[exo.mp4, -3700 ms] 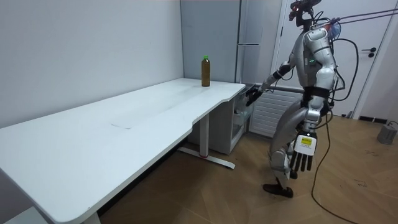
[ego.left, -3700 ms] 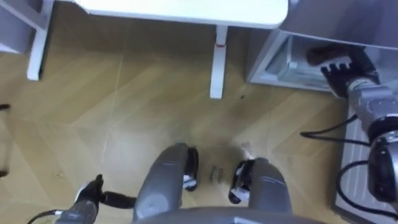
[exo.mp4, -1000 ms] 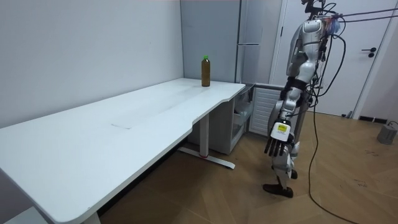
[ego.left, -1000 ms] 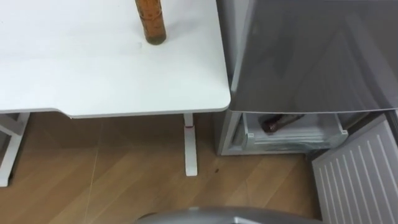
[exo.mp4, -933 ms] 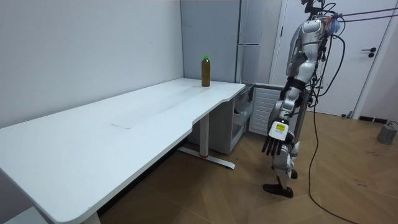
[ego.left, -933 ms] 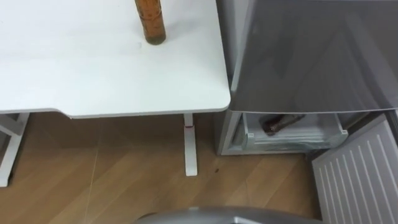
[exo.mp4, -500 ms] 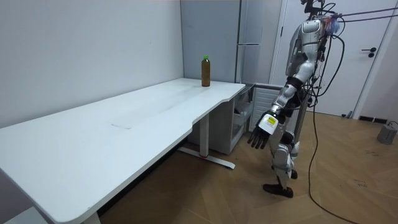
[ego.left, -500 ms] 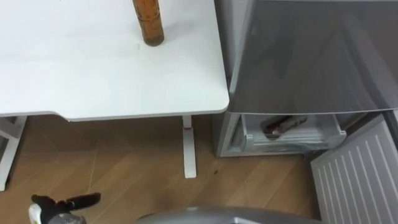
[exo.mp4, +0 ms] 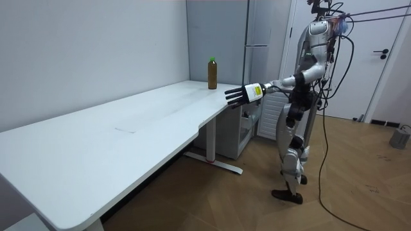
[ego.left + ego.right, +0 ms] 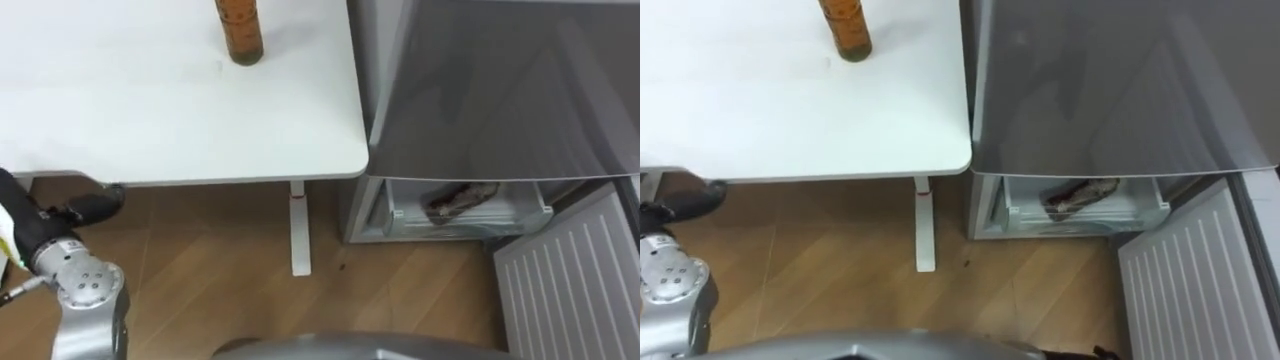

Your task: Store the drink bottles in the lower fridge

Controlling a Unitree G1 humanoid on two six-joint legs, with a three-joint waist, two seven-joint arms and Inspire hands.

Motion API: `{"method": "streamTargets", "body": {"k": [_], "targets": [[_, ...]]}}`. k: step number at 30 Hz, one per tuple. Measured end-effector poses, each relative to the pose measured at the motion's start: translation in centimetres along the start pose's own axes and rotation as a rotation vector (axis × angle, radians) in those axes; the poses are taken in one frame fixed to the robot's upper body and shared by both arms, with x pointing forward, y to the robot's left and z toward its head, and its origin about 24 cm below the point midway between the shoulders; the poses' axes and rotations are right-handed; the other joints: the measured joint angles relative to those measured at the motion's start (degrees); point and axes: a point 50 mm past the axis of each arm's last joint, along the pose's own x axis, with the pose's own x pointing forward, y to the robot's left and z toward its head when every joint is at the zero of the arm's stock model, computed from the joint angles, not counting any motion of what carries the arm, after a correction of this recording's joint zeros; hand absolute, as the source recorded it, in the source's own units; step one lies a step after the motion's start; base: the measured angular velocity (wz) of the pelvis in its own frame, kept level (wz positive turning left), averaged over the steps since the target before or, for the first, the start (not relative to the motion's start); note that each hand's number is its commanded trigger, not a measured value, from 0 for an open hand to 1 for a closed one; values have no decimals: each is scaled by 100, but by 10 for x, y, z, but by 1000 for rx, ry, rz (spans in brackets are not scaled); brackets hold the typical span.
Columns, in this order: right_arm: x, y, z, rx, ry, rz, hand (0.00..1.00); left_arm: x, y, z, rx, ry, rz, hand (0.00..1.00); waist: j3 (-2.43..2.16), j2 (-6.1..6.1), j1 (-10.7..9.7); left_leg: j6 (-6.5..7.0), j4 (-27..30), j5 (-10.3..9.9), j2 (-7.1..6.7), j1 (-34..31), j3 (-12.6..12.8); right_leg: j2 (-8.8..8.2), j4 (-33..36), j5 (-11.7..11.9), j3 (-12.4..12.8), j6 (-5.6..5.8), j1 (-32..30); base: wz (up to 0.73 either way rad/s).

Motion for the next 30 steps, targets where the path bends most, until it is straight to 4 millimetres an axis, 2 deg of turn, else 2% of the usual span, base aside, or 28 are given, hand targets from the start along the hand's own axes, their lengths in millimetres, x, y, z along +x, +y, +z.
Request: {"method": "streamTargets", "body": {"k": [1, 3, 4, 6, 7, 9, 11, 19, 23, 26, 30], "targets": [[0, 0, 3, -4, -2, 2, 0, -1, -6, 21, -56, -81, -36, 0, 3, 3, -5, 0, 6, 0, 5, -1, -3, 4, 2, 9, -3, -2, 2, 5], [0, 0, 4, -3, -3, 8, 0, 0, -16, 48, -146, -198, -103, 0, 2, 59, -12, 0, 0, 0, 4, 8, 9, 6, 3, 10, 2, -1, 7, -9], [1, 1, 6, -3, -11, 18, 0, -1, -25, 57, -184, -238, -163, 0, -2, 88, -32, 3, -32, 3, 4, 14, 46, 7, 2, 10, 17, -1, 6, -15], [1, 0, 9, -5, -28, 16, 0, -5, -36, 62, -201, -253, -246, 0, -19, 161, -90, 3, -88, 3, 6, 70, 114, 15, 2, 10, 96, -1, 6, -22], [0, -1, 10, -6, -35, 13, 0, -8, -40, 62, -198, -255, -293, 0, -17, 220, -156, -1, -117, 5, 8, 101, 141, 23, 2, 9, 143, -1, 5, -21], [0, -2, 8, 1, -34, 12, 0, -11, -46, 63, -196, -258, -353, 0, -25, 247, -204, -12, -125, 13, 15, 114, 144, 38, 2, 9, 178, -2, -21, -15], [0, -2, 7, 20, -32, 19, 0, -13, -49, 62, -207, -249, -400, 0, -22, 217, -204, -25, -121, 22, 34, 122, 152, 68, 7, 15, 287, -11, -82, -23], [1, 3, 3, 22, -7, 31, 0, -14, -52, 61, -233, -226, -469, 0, -20, 93, -237, -26, -104, 22, 32, 136, 127, 68, 7, 21, 303, -21, -82, -3], [1, 4, 3, 25, -2, 33, 0, -14, -53, 59, -234, -207, -476, 0, -17, 84, -247, -25, -109, 22, 31, 176, 115, 70, 11, 23, 306, -24, -41, 0], [1, 5, 5, 26, -2, 34, 0, -14, -54, 54, -233, -185, -468, 0, 2, 72, -337, -25, -136, 18, 32, 193, 72, 79, 13, 23, 287, -24, 9, 5], [1, 5, 5, 28, 2, 35, 0, -13, -54, 49, -235, -157, -460, 0, -2, 87, -383, -29, -174, 20, 53, 194, 72, 104, 13, 35, 292, -43, 2, 0]]}}
